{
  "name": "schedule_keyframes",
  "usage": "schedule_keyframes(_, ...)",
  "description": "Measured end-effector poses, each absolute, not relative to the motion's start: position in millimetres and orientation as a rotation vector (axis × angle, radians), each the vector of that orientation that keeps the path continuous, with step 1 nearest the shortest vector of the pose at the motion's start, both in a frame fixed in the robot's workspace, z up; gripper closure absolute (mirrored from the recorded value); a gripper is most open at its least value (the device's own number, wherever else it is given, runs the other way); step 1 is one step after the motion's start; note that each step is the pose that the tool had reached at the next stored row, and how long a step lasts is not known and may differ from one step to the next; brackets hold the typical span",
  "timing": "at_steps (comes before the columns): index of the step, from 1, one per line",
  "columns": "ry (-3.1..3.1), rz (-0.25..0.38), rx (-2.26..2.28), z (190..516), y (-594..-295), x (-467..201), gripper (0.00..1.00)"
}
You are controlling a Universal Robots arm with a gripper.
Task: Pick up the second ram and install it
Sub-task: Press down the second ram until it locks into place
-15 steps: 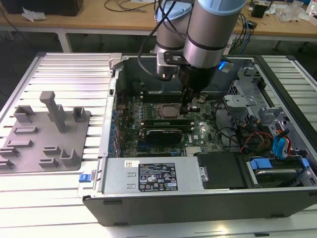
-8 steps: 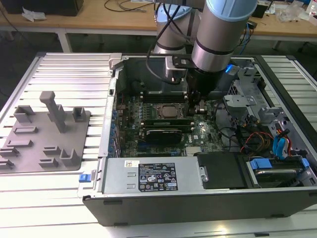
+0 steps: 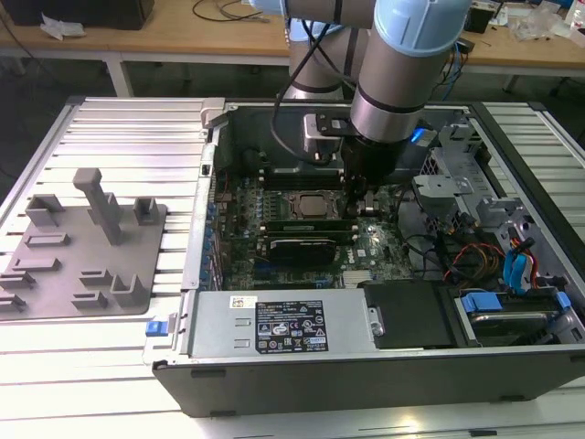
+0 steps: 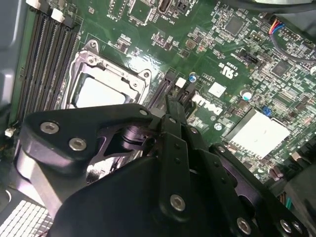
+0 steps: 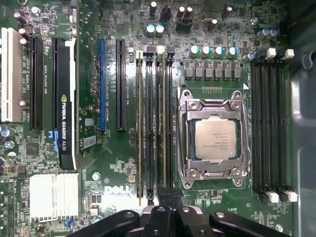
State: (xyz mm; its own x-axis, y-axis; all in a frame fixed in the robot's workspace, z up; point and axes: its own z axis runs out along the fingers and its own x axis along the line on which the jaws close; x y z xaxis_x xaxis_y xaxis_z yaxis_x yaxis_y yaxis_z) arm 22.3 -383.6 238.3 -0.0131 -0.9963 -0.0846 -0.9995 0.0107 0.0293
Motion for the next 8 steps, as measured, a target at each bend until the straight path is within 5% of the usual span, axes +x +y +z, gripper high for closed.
schedule_keyframes(8,2.206,0.124,-2.179,228.4,-383.1,22.2,0.92)
